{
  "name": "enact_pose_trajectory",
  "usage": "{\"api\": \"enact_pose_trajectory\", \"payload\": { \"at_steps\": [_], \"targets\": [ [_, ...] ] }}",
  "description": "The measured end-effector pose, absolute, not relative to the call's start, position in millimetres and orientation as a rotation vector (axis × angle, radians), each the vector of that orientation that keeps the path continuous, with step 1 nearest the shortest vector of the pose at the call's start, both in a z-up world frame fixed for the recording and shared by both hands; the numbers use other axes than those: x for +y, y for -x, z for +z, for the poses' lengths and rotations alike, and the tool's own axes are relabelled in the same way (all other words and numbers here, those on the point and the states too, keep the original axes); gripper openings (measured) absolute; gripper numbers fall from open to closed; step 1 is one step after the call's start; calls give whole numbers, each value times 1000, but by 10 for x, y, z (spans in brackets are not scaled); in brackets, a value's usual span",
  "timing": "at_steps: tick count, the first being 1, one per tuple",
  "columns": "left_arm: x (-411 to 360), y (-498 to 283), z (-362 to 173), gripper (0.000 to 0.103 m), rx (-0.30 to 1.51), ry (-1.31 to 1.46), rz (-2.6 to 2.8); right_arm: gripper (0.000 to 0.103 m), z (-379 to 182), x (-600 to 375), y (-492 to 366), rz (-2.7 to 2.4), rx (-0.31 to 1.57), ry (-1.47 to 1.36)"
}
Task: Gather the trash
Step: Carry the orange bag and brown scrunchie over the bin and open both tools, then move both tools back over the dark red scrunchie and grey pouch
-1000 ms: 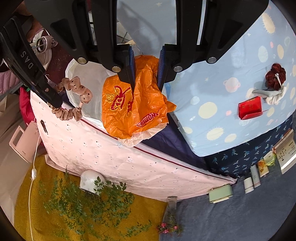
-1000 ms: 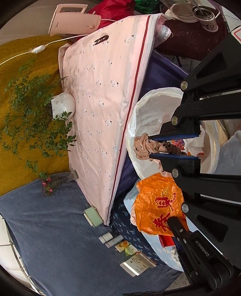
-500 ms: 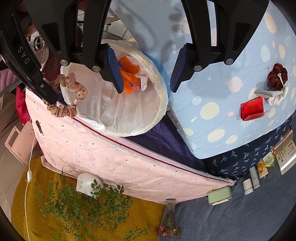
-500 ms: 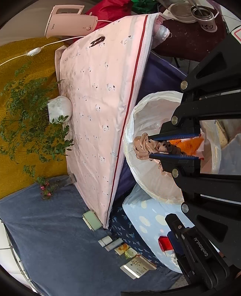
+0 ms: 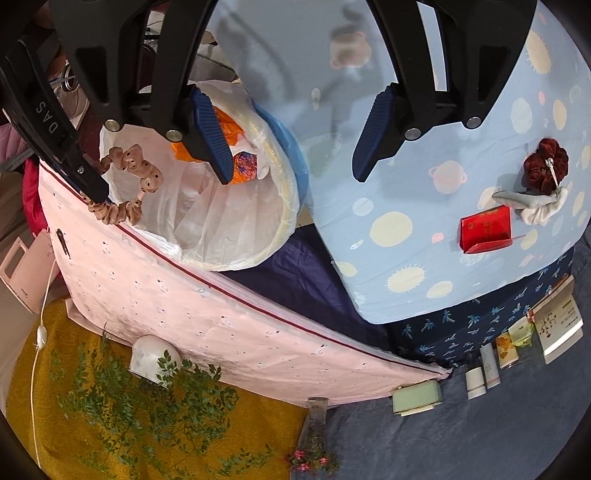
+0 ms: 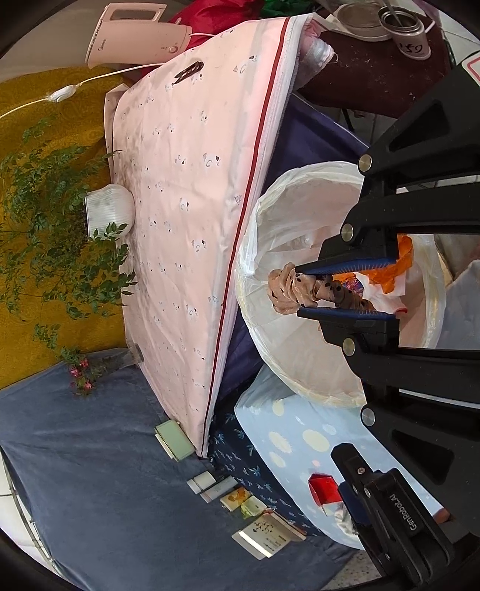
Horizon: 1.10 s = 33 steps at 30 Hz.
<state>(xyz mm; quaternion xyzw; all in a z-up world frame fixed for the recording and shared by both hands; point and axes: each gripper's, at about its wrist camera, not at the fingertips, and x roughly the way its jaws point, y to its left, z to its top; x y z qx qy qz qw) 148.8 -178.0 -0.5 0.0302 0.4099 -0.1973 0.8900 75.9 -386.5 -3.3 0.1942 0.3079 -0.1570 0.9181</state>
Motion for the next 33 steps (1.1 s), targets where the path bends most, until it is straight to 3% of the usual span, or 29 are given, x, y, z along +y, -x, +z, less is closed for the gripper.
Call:
{"api": "enact_pose_trajectory", "payload": {
  "at_steps": [3,7,14,25,33],
  "targets": [
    [-1703,-1525,-37,70,855,-49,-388,22,-58,-3840,-808,-318,642,-404],
    [-1608,-1569,-77,70,865,-38,-378,33,-73,-3790,-852,-320,643,-398],
    [-1424,-1615,-103,71,872,-11,-356,35,-38,-3625,-924,-301,647,-376],
    [-928,-1657,-84,82,872,55,-275,43,98,-3183,-1006,-248,646,-327],
    [-486,-1687,-75,82,867,100,-218,43,197,-2766,-1113,-187,650,-282]
  ]
}}
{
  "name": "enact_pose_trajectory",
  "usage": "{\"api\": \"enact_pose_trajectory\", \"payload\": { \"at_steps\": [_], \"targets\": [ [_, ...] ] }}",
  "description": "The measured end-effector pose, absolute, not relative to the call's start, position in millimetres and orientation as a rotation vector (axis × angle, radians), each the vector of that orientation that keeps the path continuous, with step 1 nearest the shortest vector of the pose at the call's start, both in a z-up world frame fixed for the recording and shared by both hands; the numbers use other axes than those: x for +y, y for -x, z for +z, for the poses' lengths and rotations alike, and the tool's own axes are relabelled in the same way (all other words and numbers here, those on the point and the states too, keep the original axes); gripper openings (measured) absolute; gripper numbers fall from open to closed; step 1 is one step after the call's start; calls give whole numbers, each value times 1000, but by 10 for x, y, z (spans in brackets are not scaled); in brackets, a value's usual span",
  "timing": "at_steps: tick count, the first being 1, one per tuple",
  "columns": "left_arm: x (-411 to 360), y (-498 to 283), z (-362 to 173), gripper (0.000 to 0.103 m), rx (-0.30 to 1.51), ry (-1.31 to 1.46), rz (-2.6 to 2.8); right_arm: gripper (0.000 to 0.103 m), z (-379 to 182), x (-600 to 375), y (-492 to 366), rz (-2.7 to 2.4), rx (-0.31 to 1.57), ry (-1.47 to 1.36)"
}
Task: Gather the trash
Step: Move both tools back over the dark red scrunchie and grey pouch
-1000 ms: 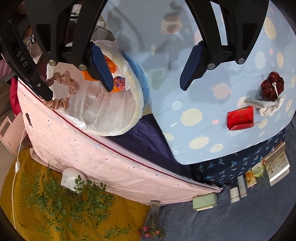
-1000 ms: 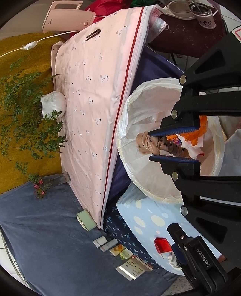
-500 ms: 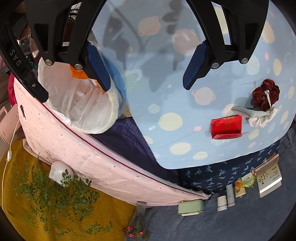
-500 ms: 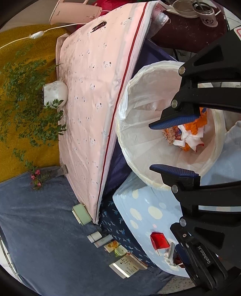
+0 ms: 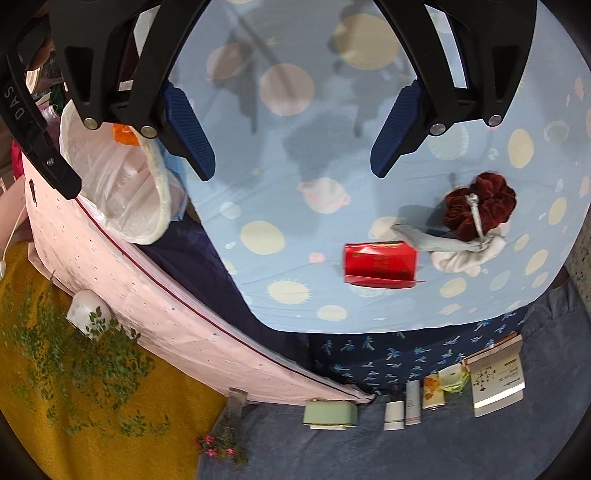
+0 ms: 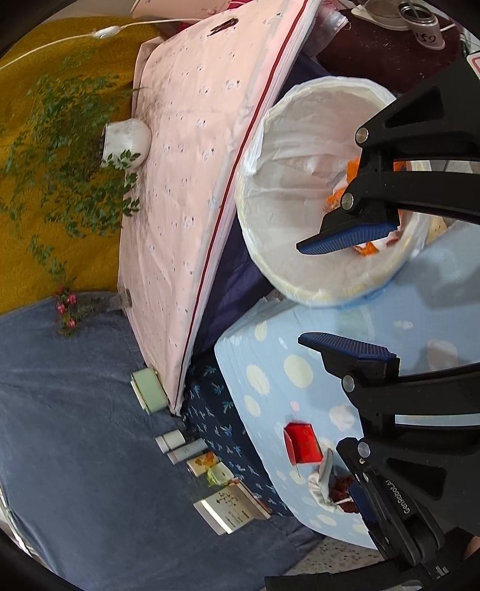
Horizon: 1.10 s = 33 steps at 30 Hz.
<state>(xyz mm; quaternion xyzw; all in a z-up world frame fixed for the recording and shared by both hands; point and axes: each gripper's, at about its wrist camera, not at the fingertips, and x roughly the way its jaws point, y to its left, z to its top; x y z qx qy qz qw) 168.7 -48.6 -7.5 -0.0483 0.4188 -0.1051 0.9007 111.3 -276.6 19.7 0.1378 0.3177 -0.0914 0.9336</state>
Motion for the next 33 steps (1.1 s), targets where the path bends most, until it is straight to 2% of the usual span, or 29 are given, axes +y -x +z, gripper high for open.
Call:
{"api": "enact_pose_trajectory", "payload": {
  "at_steps": [17,33],
  "targets": [
    [519,-1770,-207,82,866,121,-88,43,183,-1787,-1357,-37,686,-199],
    [1221,-1907,-471,88,878,92,-17,43,-39,-945,-1679,92,747,-107]
  ]
}}
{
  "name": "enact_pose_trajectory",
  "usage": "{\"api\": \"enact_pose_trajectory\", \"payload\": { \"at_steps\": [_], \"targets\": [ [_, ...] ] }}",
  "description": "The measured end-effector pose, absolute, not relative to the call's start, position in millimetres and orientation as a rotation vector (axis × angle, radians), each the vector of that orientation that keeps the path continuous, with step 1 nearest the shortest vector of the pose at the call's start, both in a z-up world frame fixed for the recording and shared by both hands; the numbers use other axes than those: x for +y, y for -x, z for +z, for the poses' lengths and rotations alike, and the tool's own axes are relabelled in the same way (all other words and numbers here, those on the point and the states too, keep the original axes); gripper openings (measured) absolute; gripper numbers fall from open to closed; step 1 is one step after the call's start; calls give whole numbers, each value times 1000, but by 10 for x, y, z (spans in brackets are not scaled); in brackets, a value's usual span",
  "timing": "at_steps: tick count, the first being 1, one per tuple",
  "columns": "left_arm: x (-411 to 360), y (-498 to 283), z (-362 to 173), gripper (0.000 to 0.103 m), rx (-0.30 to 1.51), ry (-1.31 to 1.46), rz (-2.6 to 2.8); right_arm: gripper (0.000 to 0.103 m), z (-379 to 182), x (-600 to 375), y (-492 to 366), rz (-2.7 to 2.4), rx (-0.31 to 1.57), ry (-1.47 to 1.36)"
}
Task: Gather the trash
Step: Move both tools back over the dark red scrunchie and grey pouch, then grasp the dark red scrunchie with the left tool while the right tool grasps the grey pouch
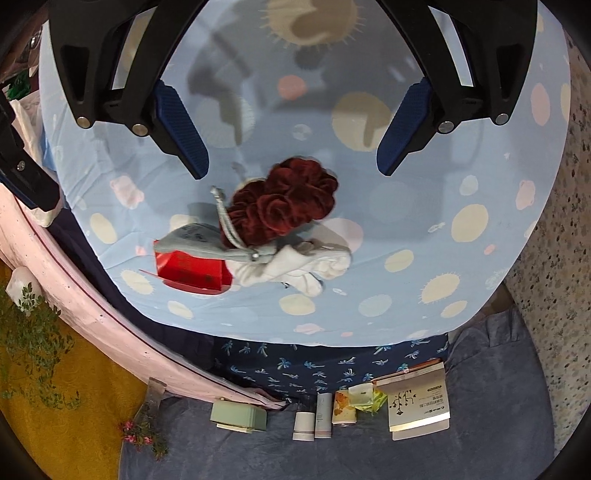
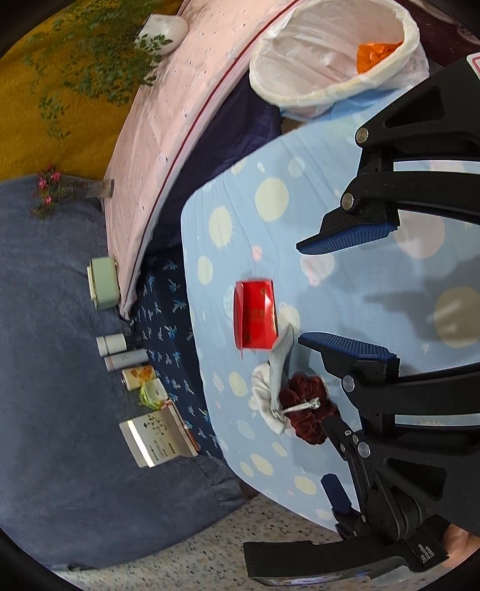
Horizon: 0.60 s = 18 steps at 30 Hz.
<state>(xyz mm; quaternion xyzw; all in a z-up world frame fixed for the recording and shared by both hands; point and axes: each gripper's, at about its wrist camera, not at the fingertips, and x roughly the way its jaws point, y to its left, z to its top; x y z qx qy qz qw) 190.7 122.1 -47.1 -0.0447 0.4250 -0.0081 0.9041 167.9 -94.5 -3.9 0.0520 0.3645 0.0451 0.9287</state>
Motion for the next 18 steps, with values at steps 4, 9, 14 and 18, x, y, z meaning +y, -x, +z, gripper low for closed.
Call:
{"api": "enact_pose_trajectory", "payload": {
  "at_steps": [4,9,14,18],
  "targets": [
    [1311,-2004,-558,88,881,68,-19,43,-137,-786,-1791,123,766,-91],
    [1387,-2144,-680,88,899,52,-12,43,-262,-621,-1964,143,791,-79],
    [1435,-2274,-752,88,907,64,-38,43,-376,-493,-2127,163,807,-66],
    [1406,-2340,-783,88,903,52,-77,43,-453,-417,-2259,180,811,-58]
  ]
}}
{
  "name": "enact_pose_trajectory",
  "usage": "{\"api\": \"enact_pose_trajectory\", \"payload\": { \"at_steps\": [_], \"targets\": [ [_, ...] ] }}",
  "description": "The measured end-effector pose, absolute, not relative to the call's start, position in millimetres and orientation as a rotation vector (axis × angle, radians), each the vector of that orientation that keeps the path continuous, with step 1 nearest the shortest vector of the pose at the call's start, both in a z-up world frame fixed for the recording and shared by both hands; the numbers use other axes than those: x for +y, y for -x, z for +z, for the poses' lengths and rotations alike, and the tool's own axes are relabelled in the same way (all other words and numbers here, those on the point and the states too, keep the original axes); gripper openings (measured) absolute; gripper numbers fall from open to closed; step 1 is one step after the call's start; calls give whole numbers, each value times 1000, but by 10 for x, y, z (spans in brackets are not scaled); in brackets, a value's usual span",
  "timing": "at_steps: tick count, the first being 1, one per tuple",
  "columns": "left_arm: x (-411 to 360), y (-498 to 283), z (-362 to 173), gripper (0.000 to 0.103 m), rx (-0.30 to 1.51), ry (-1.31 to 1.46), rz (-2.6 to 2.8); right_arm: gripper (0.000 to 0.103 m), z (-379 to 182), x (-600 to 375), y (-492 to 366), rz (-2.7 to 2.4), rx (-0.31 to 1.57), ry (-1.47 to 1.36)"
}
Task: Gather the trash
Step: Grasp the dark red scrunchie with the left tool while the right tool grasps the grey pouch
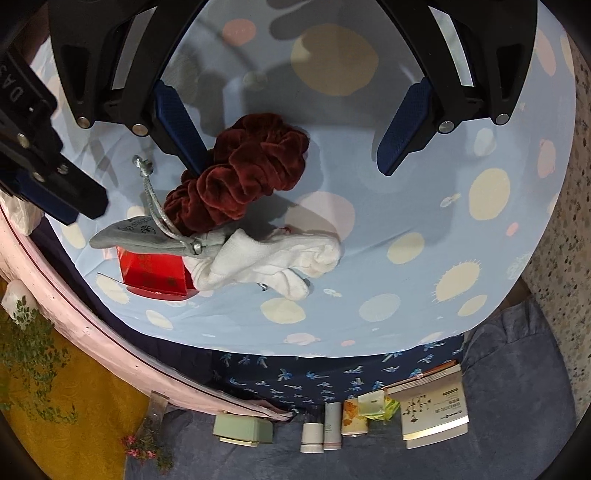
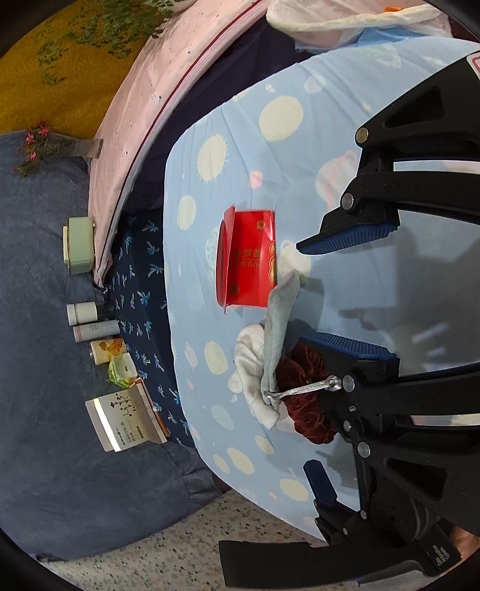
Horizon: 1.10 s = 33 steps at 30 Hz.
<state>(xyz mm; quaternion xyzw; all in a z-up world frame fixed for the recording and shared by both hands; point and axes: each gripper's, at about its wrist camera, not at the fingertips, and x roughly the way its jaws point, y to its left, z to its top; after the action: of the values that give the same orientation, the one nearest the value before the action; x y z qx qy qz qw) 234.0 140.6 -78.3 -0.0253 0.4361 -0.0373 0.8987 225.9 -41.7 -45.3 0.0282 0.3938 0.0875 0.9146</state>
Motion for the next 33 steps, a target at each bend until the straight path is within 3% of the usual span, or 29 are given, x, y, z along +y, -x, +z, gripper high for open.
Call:
{"api": "enact_pose_trajectory", "payload": {
  "at_steps": [5,13,16,22,33],
  "targets": [
    [1354,-2396,-833,77,905,35,-128,38,-555,-364,-2409,202,823,-68],
    [1307,-2424,-844,37,917,77,-204,6,-612,-242,-2493,249,829,-54],
    [1287,-2388,-809,28,910,75,-206,4,-584,-248,-2454,261,820,-60],
    [1225,-2272,-713,21,901,73,-206,3,-448,-359,-2294,248,792,-83],
    [901,-1961,-397,19,861,54,-227,3,-4,-862,-1855,176,701,-145]
  ]
}}
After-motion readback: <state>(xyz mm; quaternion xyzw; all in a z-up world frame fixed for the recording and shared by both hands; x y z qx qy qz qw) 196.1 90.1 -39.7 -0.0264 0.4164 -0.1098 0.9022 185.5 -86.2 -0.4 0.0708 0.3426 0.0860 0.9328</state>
